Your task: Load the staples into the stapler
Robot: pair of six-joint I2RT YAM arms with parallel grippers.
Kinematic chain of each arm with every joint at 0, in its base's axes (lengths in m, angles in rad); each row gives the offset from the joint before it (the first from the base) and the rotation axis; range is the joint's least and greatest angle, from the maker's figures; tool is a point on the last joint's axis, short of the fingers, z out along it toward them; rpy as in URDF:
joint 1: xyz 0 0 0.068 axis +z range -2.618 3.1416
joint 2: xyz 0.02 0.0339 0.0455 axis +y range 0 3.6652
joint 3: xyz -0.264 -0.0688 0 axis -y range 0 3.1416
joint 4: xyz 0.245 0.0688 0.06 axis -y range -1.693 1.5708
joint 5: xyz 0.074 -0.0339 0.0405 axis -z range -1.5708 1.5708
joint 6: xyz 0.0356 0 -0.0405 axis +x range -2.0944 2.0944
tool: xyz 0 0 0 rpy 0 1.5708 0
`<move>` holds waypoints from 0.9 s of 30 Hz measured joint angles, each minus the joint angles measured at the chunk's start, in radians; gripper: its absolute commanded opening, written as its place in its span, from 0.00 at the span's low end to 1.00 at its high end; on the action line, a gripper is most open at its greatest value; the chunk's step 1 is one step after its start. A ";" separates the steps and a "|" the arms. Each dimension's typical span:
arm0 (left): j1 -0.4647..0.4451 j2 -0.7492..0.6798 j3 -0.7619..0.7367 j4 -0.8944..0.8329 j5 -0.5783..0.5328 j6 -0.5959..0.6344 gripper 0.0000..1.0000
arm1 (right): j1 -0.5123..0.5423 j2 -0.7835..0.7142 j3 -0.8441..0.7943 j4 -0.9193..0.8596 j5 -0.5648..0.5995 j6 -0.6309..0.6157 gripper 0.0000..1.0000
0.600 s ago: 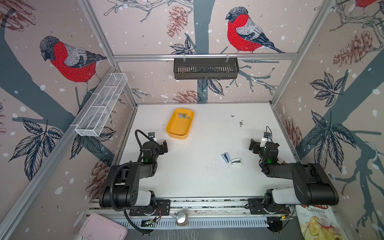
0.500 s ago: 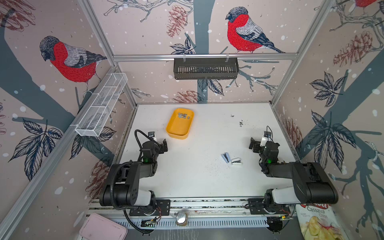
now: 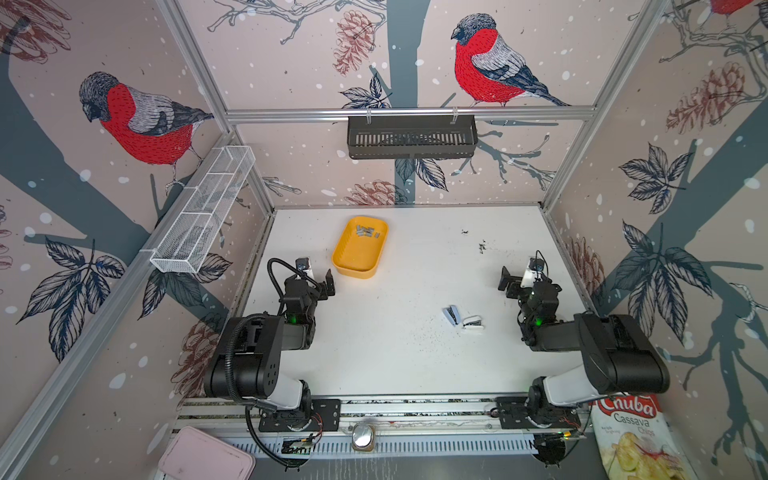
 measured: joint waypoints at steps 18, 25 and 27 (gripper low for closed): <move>0.003 0.001 0.001 0.023 0.002 0.016 0.99 | -0.001 0.001 0.001 0.028 0.000 -0.003 1.00; 0.004 0.001 0.001 0.023 0.002 0.016 0.99 | -0.001 0.003 0.002 0.028 0.000 -0.003 1.00; 0.004 0.000 0.001 0.023 0.002 0.016 0.99 | -0.001 0.003 0.002 0.028 0.000 -0.003 0.99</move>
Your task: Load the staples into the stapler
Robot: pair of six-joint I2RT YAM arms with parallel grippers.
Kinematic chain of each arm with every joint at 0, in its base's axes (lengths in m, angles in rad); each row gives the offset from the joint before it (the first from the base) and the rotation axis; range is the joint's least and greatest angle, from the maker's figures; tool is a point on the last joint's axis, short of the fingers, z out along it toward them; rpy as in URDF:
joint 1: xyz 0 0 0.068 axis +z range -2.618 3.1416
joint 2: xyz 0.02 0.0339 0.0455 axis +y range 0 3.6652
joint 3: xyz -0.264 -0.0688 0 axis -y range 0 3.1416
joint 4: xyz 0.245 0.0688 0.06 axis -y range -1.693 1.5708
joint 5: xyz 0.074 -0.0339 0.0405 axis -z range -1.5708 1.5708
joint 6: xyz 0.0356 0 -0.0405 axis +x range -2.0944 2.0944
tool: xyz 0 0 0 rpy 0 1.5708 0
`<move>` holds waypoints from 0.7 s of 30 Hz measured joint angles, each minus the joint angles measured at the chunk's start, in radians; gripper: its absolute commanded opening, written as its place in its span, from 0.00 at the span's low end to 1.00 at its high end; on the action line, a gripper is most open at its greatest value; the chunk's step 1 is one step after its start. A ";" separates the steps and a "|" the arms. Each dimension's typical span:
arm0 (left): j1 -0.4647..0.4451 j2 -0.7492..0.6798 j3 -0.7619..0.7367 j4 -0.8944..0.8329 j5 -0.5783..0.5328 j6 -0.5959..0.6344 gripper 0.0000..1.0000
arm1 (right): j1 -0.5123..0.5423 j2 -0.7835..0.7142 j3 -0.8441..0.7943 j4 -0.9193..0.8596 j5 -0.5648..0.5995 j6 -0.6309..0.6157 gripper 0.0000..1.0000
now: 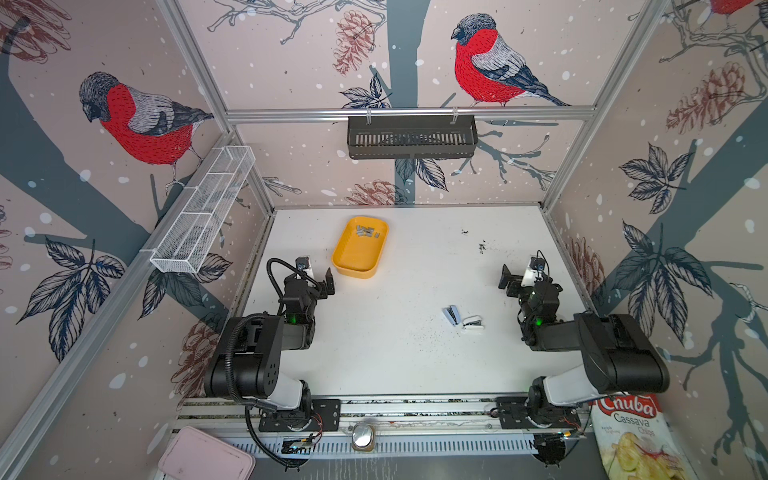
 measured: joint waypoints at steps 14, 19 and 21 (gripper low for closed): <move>-0.062 -0.115 0.094 -0.148 -0.056 0.019 0.99 | 0.016 -0.219 0.065 -0.180 0.055 0.011 0.98; -0.099 -0.207 0.190 -0.328 -0.079 -0.013 0.99 | 0.037 -0.388 0.159 -0.388 0.098 0.107 1.00; -0.117 -0.240 0.224 -0.404 -0.081 -0.052 0.99 | 0.058 -0.449 0.189 -0.480 0.116 0.160 1.00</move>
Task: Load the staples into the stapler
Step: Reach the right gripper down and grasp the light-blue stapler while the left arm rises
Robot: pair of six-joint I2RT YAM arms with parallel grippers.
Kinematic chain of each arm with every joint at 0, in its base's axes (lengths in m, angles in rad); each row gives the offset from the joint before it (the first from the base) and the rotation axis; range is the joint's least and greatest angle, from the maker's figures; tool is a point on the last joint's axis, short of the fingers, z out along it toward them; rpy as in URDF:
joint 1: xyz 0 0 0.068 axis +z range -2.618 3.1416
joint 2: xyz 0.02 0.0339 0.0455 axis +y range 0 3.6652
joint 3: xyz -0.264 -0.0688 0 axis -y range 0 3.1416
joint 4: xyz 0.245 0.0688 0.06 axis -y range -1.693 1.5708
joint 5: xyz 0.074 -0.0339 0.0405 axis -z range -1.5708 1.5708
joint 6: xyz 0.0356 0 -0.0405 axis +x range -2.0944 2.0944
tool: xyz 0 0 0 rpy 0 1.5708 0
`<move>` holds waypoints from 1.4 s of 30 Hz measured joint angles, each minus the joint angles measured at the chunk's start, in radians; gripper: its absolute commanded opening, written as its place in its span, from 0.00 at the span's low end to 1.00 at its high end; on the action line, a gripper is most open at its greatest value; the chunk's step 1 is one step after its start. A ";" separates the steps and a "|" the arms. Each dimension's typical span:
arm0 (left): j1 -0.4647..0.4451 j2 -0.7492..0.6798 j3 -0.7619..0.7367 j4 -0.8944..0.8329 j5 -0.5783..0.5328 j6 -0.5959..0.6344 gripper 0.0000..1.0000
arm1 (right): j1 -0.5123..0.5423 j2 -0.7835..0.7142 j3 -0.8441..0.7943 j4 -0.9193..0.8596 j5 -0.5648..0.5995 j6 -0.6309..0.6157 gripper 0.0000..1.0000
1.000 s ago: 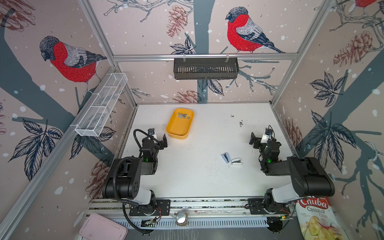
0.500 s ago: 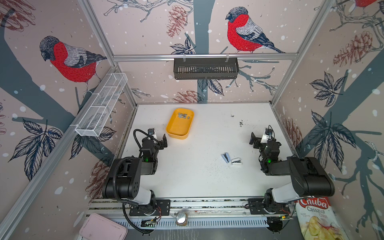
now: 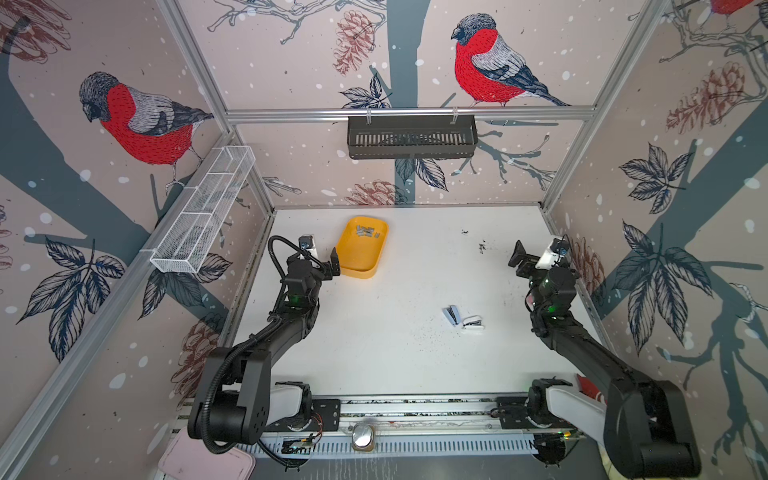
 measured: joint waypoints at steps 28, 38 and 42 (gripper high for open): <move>-0.507 -0.204 -0.021 -0.320 0.323 -0.311 0.99 | 0.447 0.077 0.119 -0.764 -0.198 0.240 0.58; -0.508 -0.202 -0.029 -0.301 0.308 -0.325 0.98 | 0.491 0.193 0.130 -0.778 -0.273 0.257 0.48; -0.508 -0.204 -0.025 -0.304 0.288 -0.335 0.98 | 0.530 0.250 0.134 -0.777 -0.280 0.262 0.45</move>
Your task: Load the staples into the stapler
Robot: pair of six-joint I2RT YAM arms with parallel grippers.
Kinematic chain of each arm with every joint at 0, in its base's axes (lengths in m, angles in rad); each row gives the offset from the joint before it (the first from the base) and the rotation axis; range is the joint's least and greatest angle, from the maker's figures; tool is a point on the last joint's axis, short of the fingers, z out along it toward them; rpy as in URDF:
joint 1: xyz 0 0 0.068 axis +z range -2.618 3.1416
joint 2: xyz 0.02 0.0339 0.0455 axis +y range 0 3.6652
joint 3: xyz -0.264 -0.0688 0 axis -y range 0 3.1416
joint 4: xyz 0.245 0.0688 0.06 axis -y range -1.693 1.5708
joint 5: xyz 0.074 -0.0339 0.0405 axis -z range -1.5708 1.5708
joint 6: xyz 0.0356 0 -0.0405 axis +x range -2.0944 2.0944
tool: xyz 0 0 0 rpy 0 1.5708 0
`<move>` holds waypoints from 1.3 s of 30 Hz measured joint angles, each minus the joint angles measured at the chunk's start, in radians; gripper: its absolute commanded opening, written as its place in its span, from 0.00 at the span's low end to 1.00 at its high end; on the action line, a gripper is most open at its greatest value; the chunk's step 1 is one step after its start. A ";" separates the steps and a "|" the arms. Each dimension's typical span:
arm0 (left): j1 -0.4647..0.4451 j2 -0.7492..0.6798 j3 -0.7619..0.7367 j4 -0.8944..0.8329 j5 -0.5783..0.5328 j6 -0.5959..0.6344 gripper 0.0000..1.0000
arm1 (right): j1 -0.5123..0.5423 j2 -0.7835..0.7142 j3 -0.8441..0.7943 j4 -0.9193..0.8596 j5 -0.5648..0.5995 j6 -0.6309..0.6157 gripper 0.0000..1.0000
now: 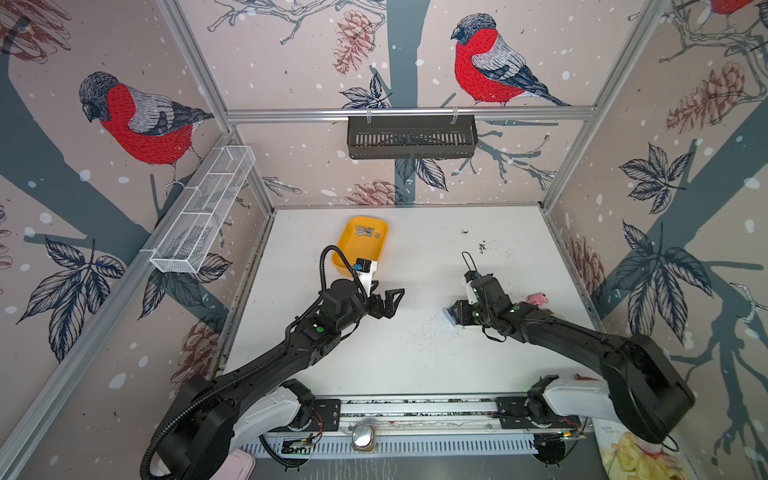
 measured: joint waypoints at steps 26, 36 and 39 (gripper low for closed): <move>0.000 -0.040 0.029 -0.177 -0.138 -0.016 0.94 | 0.180 0.266 0.148 0.370 -0.169 0.268 0.37; -0.002 0.081 0.027 -0.187 -0.006 0.022 0.88 | 0.076 0.045 0.060 0.274 -0.064 0.174 0.44; -0.013 0.140 0.029 -0.160 0.036 0.021 0.86 | 0.012 -0.044 0.000 0.209 -0.043 0.137 0.44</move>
